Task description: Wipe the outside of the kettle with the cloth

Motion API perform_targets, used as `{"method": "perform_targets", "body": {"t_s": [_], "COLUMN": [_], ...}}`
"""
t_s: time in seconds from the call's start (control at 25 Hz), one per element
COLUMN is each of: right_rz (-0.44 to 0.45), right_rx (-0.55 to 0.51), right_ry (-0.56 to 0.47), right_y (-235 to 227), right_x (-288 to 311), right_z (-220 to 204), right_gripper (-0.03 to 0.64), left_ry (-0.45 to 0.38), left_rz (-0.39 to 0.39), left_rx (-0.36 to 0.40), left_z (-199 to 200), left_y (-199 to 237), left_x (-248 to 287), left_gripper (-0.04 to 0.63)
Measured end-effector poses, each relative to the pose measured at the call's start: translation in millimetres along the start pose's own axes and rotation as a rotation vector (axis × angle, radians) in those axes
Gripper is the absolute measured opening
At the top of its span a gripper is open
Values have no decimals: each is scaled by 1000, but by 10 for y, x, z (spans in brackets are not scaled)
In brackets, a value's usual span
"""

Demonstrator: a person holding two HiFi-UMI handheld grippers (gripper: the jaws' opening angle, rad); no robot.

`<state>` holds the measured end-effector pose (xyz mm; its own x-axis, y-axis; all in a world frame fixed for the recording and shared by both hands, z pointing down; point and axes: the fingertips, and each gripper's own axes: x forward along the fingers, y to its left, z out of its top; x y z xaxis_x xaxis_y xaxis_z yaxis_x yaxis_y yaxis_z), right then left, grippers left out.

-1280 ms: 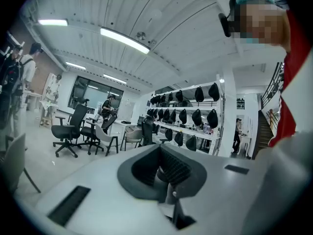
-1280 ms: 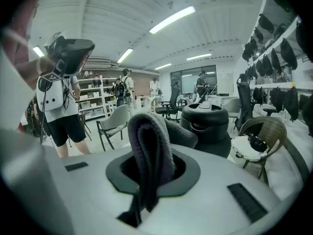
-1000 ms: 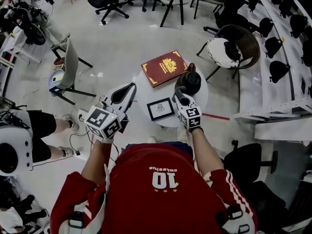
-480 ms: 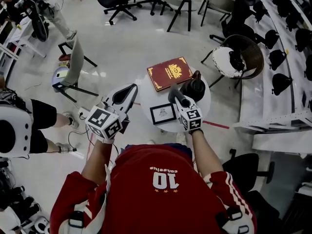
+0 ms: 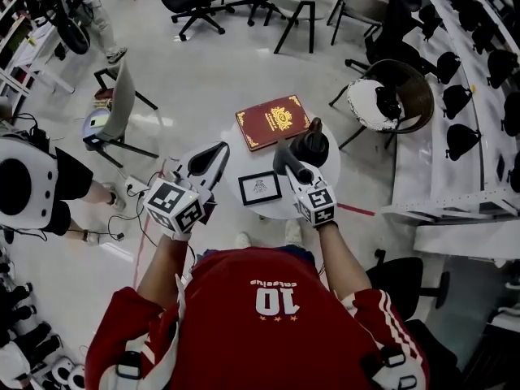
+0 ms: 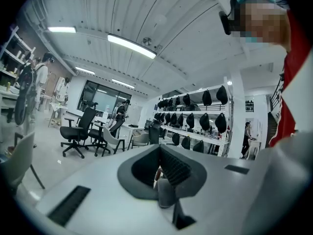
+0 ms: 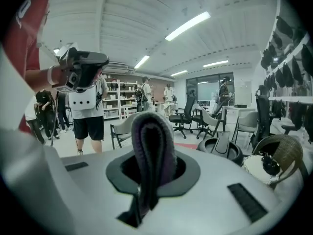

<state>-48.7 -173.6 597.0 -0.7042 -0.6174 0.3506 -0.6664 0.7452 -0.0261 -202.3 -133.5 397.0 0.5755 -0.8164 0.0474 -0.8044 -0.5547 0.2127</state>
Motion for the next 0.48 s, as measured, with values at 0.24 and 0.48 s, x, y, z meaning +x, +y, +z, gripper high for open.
{"method": "perform_targets", "body": {"t_s": [0.24,0.48], "right_rz": [45,44], "right_rx": [-42,-41], "right_ry": [-71,-120], "right_y": [-138,-494], "right_x": [-384,-755], "right_z": [364,554], "right_gripper": [46,46], "left_ry": [4,-12], "left_rz": [-8,-24], "left_rx": [-15,4], "left_z": [-36,1], "left_y": [-235,-533], "left_x": [283,643], "left_gripper": [8,8]}}
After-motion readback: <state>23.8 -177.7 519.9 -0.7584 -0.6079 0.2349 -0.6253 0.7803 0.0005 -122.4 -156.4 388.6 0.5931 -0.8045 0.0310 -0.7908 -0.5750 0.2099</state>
